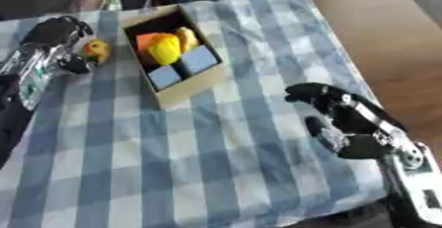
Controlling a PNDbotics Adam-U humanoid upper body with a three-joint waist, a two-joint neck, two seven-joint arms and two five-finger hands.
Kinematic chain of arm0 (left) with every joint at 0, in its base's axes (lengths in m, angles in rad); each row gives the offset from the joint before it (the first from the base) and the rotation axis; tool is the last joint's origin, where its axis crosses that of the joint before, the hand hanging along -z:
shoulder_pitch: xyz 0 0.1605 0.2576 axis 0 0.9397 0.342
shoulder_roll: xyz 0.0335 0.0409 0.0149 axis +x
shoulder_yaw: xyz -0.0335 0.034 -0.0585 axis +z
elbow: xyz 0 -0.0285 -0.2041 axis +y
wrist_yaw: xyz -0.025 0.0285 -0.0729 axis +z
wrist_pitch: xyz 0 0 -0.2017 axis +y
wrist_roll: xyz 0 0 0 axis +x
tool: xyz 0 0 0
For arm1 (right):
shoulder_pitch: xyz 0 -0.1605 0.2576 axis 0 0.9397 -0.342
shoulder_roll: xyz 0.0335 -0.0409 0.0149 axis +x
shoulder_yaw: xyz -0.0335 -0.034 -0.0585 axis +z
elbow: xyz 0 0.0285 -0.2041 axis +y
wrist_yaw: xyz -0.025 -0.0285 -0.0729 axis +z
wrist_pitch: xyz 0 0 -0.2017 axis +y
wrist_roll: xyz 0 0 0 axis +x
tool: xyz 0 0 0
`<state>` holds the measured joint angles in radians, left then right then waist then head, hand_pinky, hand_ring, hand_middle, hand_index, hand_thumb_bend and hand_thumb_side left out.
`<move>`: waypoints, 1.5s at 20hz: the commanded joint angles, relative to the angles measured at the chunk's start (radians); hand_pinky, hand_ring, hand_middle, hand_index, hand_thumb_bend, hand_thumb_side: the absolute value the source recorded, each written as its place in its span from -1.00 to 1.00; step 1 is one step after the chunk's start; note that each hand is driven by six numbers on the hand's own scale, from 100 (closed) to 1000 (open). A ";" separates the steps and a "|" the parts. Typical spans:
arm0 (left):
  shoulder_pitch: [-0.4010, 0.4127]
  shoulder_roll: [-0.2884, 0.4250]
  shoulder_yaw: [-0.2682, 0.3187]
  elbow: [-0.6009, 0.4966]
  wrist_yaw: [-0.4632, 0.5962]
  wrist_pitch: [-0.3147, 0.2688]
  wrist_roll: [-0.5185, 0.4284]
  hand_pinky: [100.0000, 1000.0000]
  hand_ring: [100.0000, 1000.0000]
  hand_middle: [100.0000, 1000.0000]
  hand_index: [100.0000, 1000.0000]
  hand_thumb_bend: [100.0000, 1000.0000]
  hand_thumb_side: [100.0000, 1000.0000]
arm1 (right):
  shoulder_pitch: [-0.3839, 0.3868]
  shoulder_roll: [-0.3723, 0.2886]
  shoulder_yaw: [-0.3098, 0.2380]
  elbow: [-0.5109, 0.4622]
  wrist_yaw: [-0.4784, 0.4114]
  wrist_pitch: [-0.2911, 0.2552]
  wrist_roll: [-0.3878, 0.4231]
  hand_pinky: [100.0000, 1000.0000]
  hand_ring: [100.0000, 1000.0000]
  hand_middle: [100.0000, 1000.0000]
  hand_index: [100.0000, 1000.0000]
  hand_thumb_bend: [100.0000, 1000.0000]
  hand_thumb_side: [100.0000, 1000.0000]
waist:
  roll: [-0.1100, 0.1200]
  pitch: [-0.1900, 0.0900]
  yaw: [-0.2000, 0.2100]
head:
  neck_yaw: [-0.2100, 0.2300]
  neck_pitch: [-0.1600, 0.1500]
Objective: Pick up objects on the table and place them in the box.
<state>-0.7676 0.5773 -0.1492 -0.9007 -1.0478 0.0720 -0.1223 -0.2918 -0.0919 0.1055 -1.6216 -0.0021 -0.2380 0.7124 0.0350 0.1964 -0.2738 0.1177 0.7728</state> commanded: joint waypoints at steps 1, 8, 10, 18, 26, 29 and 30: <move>-0.019 0.009 0.006 0.004 -0.010 -0.004 0.000 0.25 0.16 0.25 0.54 -0.44 -0.83 | -0.017 -0.009 0.000 -0.011 -0.007 -0.004 0.004 1.00 0.71 0.69 0.76 -1.00 -0.57 | -0.013 0.001 -0.001 | 0.028 -0.003; -0.017 0.005 0.002 0.009 -0.024 -0.039 -0.052 -0.01 -0.20 -0.21 0.14 -0.77 -0.85 | -0.018 -0.008 -0.002 -0.010 -0.007 -0.005 0.004 1.00 0.71 0.69 0.76 -1.00 -0.56 | -0.014 -0.001 0.001 | 0.036 -0.003; -0.018 0.012 0.009 -0.005 -0.022 -0.035 -0.032 -0.11 -0.33 -0.38 -0.01 -0.76 -0.87 | -0.018 -0.008 -0.003 -0.010 -0.006 -0.006 0.003 1.00 0.71 0.69 0.76 -1.00 -0.56 | -0.015 -0.002 0.002 | 0.033 -0.003; -0.039 0.088 -0.003 -0.190 0.069 -0.020 0.005 -0.13 -0.36 -0.44 -0.07 -0.82 -0.90 | -0.014 -0.009 -0.007 -0.009 -0.003 -0.007 -0.001 1.00 0.71 0.69 0.76 -1.00 -0.55 | -0.010 -0.013 0.007 | 0.022 -0.003; -0.107 0.045 -0.044 -0.261 0.086 -0.013 0.007 0.01 -0.17 -0.22 0.16 -0.74 -0.88 | -0.016 -0.008 -0.001 -0.004 -0.003 -0.010 0.005 1.00 0.71 0.69 0.76 -1.00 -0.56 | -0.013 -0.014 -0.011 | 0.034 -0.003; -0.124 0.002 -0.056 -0.214 0.062 -0.026 0.002 0.04 -0.13 -0.18 0.20 -0.73 -0.88 | -0.017 -0.007 0.001 -0.001 -0.004 -0.011 0.007 1.00 0.71 0.69 0.76 -1.00 -0.56 | -0.015 -0.013 -0.025 | 0.041 -0.003; -0.128 -0.012 -0.058 -0.199 0.056 -0.029 0.004 0.05 -0.12 -0.17 0.22 -0.73 -0.87 | -0.018 -0.006 0.002 -0.001 -0.004 -0.011 0.007 1.00 0.71 0.69 0.76 -1.00 -0.57 | -0.015 -0.012 -0.028 | 0.043 -0.003</move>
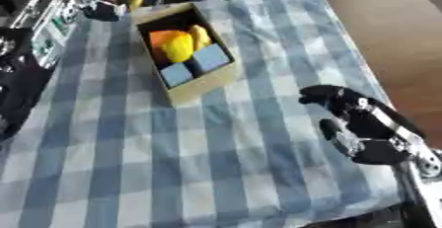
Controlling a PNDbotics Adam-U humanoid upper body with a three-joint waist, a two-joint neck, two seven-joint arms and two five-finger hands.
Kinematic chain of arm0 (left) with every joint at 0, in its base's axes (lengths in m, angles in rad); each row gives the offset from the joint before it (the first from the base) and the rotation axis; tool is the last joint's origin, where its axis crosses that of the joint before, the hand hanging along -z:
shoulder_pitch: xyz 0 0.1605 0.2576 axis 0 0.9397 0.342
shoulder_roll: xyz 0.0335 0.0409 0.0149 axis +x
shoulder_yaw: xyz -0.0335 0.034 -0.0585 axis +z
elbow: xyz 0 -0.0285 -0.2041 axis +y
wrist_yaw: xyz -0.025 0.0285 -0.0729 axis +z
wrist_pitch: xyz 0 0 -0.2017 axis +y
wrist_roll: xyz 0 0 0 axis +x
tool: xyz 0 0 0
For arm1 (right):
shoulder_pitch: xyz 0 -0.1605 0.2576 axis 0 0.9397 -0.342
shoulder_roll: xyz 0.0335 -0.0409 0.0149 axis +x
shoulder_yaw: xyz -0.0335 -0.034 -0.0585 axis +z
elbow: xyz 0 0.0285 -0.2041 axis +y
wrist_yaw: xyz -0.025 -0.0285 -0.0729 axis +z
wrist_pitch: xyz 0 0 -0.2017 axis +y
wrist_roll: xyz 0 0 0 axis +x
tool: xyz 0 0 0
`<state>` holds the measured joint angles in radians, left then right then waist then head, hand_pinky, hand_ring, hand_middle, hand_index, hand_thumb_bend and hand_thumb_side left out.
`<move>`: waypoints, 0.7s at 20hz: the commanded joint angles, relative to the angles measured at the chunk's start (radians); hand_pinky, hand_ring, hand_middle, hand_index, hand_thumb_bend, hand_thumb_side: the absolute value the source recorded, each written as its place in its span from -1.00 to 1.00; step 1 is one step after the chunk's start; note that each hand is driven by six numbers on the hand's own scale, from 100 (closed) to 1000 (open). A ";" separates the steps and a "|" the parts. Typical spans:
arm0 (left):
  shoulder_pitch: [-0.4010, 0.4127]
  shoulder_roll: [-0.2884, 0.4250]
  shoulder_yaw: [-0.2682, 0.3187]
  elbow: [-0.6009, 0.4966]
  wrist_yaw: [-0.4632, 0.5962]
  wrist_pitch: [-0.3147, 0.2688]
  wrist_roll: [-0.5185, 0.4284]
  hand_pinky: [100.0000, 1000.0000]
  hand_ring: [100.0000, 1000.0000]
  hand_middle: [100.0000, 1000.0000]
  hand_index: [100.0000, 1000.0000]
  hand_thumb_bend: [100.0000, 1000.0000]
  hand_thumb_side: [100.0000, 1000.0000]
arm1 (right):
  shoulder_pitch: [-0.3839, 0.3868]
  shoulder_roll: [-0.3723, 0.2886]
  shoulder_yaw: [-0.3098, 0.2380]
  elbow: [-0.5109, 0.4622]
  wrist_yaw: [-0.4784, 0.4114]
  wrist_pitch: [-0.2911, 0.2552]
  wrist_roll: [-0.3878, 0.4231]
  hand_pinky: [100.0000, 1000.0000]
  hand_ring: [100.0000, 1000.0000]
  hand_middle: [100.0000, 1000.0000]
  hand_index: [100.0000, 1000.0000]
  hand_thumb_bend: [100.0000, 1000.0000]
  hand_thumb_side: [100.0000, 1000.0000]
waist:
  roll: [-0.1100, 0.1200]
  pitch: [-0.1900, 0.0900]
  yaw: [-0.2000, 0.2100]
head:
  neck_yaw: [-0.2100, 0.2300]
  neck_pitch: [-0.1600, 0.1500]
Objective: Pick up objects on the table and place them in the box.
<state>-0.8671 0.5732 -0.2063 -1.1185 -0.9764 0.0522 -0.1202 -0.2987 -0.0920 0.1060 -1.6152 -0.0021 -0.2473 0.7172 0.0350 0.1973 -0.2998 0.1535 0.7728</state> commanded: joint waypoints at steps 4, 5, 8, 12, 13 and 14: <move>-0.032 -0.045 -0.011 0.055 -0.025 -0.030 0.009 0.14 0.00 -0.02 0.41 -0.63 -0.85 | -0.012 -0.004 0.003 -0.007 -0.005 -0.002 0.004 1.00 0.71 0.69 0.76 -1.00 -0.57 | -0.013 -0.011 -0.010 | 0.011 -0.003; -0.030 -0.050 -0.014 0.059 -0.027 -0.036 0.009 0.17 0.03 0.03 0.47 -0.59 -0.85 | -0.011 -0.004 0.003 -0.007 -0.005 -0.001 0.004 1.00 0.71 0.69 0.76 -1.00 -0.57 | -0.013 -0.010 -0.011 | 0.011 -0.003; -0.024 -0.058 -0.015 0.070 -0.032 -0.041 0.007 0.25 0.13 0.19 0.58 -0.56 -0.78 | -0.011 -0.004 0.003 -0.008 -0.005 -0.001 0.004 1.00 0.71 0.69 0.76 -1.00 -0.56 | -0.013 -0.010 -0.013 | 0.010 -0.004; -0.016 -0.048 -0.005 0.050 -0.006 -0.034 0.028 0.30 0.20 0.28 0.60 -0.62 -0.59 | -0.009 -0.004 0.001 -0.009 -0.005 0.001 0.003 1.00 0.71 0.69 0.76 -1.00 -0.56 | -0.011 -0.012 -0.008 | 0.007 -0.004; -0.011 -0.041 -0.005 0.031 0.013 -0.033 0.038 0.30 0.20 0.28 0.59 -0.65 -0.57 | -0.008 -0.004 0.001 -0.009 -0.005 0.001 0.003 1.00 0.71 0.69 0.76 -1.00 -0.56 | -0.011 -0.013 -0.006 | 0.005 -0.004; -0.005 -0.033 -0.007 0.011 0.036 -0.031 0.045 0.30 0.20 0.26 0.58 -0.70 -0.56 | -0.007 -0.004 0.000 -0.010 -0.005 0.001 0.003 1.00 0.71 0.69 0.76 -1.00 -0.56 | -0.010 -0.013 -0.004 | 0.003 -0.004</move>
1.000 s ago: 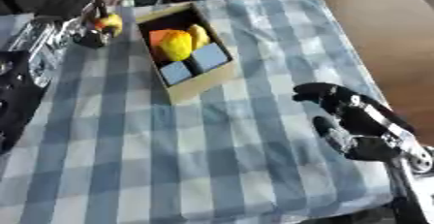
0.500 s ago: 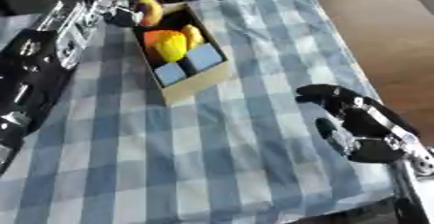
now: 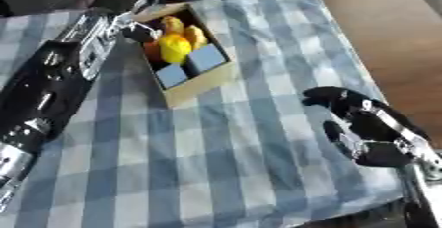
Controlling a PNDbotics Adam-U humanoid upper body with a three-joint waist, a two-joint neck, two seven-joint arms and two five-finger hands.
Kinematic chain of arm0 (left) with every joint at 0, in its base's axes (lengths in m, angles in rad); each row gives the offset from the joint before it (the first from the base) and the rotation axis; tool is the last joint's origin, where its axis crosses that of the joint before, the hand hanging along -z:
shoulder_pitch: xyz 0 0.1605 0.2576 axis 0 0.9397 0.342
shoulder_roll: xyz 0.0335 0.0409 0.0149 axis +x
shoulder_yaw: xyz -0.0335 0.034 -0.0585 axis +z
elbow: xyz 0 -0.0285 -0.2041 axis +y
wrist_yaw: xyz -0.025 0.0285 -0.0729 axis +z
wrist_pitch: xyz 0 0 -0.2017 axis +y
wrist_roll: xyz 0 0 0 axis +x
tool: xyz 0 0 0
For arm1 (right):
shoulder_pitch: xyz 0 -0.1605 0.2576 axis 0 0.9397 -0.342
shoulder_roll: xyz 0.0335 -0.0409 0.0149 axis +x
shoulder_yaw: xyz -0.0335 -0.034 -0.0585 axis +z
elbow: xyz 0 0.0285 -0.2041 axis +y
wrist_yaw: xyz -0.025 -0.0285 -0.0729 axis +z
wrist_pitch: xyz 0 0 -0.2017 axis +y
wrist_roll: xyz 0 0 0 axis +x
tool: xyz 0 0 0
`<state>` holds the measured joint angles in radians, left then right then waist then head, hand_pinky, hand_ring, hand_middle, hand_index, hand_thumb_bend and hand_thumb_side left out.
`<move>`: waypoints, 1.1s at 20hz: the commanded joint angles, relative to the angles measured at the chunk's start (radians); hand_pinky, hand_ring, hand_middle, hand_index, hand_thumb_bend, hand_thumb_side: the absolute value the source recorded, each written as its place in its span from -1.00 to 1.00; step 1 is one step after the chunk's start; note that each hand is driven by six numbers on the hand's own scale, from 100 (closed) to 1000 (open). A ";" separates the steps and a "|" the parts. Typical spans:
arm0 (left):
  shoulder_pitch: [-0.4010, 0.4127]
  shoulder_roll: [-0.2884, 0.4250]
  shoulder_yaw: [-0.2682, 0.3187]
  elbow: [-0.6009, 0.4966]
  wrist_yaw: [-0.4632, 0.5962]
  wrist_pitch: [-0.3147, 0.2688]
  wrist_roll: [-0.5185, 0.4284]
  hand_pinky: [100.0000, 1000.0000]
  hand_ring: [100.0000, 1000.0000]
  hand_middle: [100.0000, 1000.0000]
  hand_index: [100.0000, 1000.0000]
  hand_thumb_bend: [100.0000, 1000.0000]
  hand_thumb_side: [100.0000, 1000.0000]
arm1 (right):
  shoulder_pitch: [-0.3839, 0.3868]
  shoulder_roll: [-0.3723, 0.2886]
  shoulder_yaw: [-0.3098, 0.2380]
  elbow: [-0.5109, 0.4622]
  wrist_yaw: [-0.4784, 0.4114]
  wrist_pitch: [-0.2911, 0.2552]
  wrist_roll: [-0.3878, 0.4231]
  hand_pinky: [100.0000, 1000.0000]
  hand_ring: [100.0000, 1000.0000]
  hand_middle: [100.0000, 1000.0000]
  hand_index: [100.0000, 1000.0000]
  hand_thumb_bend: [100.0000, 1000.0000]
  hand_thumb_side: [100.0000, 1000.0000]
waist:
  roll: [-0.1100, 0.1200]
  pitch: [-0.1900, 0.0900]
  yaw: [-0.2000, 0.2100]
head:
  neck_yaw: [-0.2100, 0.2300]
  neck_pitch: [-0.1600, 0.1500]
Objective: Pick up objects on the table and place them in the box.
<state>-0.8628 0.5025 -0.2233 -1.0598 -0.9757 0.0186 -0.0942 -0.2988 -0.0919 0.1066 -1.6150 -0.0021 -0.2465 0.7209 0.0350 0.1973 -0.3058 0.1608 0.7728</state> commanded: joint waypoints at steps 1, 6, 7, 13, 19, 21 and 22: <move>-0.002 0.048 0.008 -0.077 0.065 0.002 0.026 0.30 0.18 0.24 0.57 -0.74 -0.55 | -0.006 -0.005 -0.001 -0.010 -0.004 0.001 -0.001 1.00 0.71 0.69 0.76 -1.00 -0.56 | -0.010 -0.014 0.005 | -0.008 -0.004; 0.062 0.135 0.011 -0.287 0.272 0.009 0.040 0.30 0.15 0.17 0.53 -0.96 -0.50 | -0.003 -0.008 -0.011 -0.013 -0.002 0.001 -0.009 1.00 0.71 0.69 0.76 -1.00 -0.55 | -0.010 -0.017 0.025 | -0.027 -0.003; 0.083 0.160 0.020 -0.343 0.323 0.017 0.042 0.30 0.15 0.16 0.51 -1.00 -0.47 | -0.002 -0.010 -0.012 -0.013 -0.001 0.002 -0.011 1.00 0.71 0.69 0.76 -1.00 -0.55 | -0.009 -0.018 0.031 | -0.033 -0.003; 0.258 0.295 0.117 -0.658 0.577 0.090 0.103 0.30 0.15 0.14 0.49 -1.00 -0.46 | 0.004 -0.013 -0.019 -0.016 0.001 0.004 -0.017 1.00 0.71 0.69 0.76 -1.00 -0.53 | -0.007 -0.026 0.065 | -0.052 -0.003; 0.499 0.297 0.193 -0.899 0.723 0.123 0.186 0.30 0.15 0.13 0.48 -1.00 -0.29 | 0.010 -0.015 -0.029 -0.020 0.001 0.005 -0.026 1.00 0.71 0.69 0.76 -1.00 -0.51 | -0.009 -0.033 0.105 | -0.054 -0.003; 0.560 0.262 0.207 -0.930 0.756 0.113 0.213 0.32 0.16 0.15 0.48 -1.00 -0.16 | 0.013 -0.016 -0.032 -0.021 0.000 0.006 -0.030 1.00 0.71 0.69 0.75 -1.00 -0.49 | -0.009 -0.037 0.119 | -0.052 -0.003; 0.587 0.238 0.212 -0.935 0.770 0.101 0.222 0.32 0.16 0.15 0.48 -1.00 -0.15 | 0.014 -0.015 -0.034 -0.022 -0.001 0.006 -0.032 1.00 0.71 0.69 0.75 -1.00 -0.48 | -0.009 -0.039 0.126 | -0.050 -0.003</move>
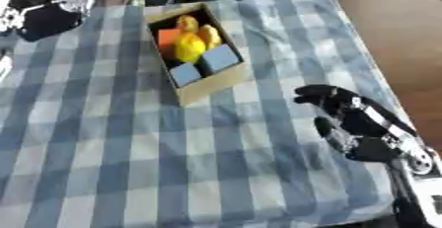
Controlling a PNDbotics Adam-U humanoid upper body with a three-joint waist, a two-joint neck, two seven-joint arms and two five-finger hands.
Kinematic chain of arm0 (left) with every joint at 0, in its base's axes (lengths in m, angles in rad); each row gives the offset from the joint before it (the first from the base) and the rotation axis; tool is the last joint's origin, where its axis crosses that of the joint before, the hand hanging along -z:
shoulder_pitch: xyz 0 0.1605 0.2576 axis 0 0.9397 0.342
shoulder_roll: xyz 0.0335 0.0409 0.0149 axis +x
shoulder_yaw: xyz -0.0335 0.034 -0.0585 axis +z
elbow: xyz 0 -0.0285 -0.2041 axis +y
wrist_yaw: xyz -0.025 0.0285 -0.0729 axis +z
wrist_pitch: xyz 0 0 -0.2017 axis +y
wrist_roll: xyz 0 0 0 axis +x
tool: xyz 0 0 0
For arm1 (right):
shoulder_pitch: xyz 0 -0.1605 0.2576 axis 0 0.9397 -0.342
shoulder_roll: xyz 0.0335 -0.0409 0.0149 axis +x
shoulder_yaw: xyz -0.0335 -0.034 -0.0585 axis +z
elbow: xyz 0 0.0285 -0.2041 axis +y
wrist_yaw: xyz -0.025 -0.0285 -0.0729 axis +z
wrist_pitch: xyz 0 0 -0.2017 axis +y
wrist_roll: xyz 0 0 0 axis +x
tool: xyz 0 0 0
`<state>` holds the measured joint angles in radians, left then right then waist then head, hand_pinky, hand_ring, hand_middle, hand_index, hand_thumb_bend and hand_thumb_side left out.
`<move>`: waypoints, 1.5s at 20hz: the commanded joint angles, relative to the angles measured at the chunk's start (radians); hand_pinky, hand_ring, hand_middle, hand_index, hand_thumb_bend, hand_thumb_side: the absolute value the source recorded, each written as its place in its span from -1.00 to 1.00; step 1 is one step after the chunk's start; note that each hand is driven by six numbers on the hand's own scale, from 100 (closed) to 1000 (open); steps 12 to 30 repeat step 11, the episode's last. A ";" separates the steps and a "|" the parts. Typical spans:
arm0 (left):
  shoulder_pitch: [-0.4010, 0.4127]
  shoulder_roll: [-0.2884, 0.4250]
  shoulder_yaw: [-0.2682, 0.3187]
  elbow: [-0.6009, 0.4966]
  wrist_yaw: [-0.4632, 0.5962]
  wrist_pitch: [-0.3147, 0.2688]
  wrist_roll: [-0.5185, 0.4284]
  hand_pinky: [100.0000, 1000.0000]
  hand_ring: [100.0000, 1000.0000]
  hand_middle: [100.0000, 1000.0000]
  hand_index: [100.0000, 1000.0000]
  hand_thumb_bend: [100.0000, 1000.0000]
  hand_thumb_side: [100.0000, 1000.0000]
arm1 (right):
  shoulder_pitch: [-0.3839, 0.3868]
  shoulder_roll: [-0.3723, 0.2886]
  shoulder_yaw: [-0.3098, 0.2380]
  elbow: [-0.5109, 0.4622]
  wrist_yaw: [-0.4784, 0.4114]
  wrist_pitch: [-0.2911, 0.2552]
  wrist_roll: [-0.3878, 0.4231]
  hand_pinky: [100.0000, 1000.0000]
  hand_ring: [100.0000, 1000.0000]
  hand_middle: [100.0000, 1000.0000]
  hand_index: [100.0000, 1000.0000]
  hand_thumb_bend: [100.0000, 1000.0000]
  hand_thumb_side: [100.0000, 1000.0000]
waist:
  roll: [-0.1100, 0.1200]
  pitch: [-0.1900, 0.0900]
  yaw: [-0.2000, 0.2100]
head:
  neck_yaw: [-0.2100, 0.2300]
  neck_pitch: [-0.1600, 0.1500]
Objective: Pick up objects on the table and place them in the box.
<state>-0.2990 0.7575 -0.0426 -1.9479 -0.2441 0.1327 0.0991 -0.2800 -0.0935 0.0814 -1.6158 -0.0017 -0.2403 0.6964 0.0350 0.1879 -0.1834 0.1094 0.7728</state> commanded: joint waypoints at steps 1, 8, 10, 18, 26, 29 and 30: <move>0.048 -0.043 0.034 -0.050 0.051 -0.028 0.038 0.32 0.16 0.14 0.47 -1.00 -0.08 | -0.004 -0.013 -0.011 -0.023 -0.003 0.000 -0.010 1.00 0.71 0.69 0.75 -1.00 -0.47 | -0.010 -0.031 0.009 | 0.003 -0.003; 0.178 -0.234 0.038 -0.052 0.104 -0.073 0.089 0.32 0.14 0.11 0.45 -1.00 0.19 | 0.001 -0.013 -0.029 -0.037 -0.017 0.001 -0.037 1.00 0.70 0.68 0.74 -1.00 -0.40 | -0.015 -0.039 0.039 | 0.023 -0.003; 0.199 -0.281 0.034 -0.052 0.110 -0.077 0.090 0.32 0.14 0.11 0.45 -1.00 0.23 | 0.002 -0.013 -0.036 -0.042 -0.021 0.002 -0.046 1.00 0.70 0.68 0.74 -1.00 -0.38 | -0.017 -0.039 0.048 | 0.023 -0.003; 0.209 -0.302 0.032 -0.052 0.111 -0.079 0.088 0.32 0.14 0.11 0.45 -1.00 0.26 | 0.002 -0.013 -0.039 -0.044 -0.023 0.003 -0.050 1.00 0.70 0.68 0.74 -1.00 -0.37 | -0.018 -0.039 0.051 | 0.023 -0.003; 0.209 -0.302 0.032 -0.052 0.111 -0.079 0.088 0.32 0.14 0.11 0.45 -1.00 0.26 | 0.002 -0.013 -0.039 -0.044 -0.023 0.003 -0.050 1.00 0.70 0.68 0.74 -1.00 -0.37 | -0.018 -0.039 0.051 | 0.023 -0.003; 0.209 -0.302 0.032 -0.052 0.111 -0.079 0.088 0.32 0.14 0.11 0.45 -1.00 0.26 | 0.002 -0.013 -0.039 -0.044 -0.023 0.003 -0.050 1.00 0.70 0.68 0.74 -1.00 -0.37 | -0.018 -0.039 0.051 | 0.023 -0.003; 0.209 -0.302 0.032 -0.052 0.111 -0.079 0.088 0.32 0.14 0.11 0.45 -1.00 0.26 | 0.002 -0.013 -0.039 -0.044 -0.023 0.003 -0.050 1.00 0.70 0.68 0.74 -1.00 -0.37 | -0.018 -0.039 0.051 | 0.023 -0.003</move>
